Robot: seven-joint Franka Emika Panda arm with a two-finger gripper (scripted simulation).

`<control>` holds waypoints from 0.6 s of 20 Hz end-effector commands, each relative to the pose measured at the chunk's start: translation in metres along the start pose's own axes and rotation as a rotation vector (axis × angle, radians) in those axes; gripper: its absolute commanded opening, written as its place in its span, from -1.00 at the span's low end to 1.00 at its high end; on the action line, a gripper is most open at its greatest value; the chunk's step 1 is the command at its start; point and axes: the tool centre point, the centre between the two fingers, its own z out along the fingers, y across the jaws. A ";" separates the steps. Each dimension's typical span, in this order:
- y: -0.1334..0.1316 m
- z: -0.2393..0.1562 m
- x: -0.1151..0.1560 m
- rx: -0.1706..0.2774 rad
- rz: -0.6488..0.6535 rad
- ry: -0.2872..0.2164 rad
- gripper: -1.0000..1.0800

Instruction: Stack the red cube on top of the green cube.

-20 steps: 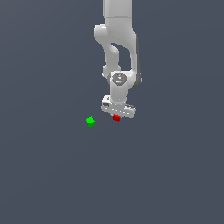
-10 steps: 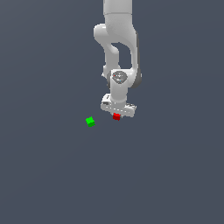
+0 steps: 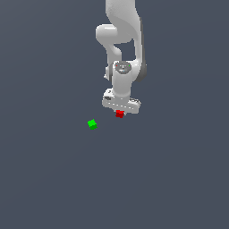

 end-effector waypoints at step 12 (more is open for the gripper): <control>0.000 -0.037 0.001 0.000 0.000 0.001 -1.00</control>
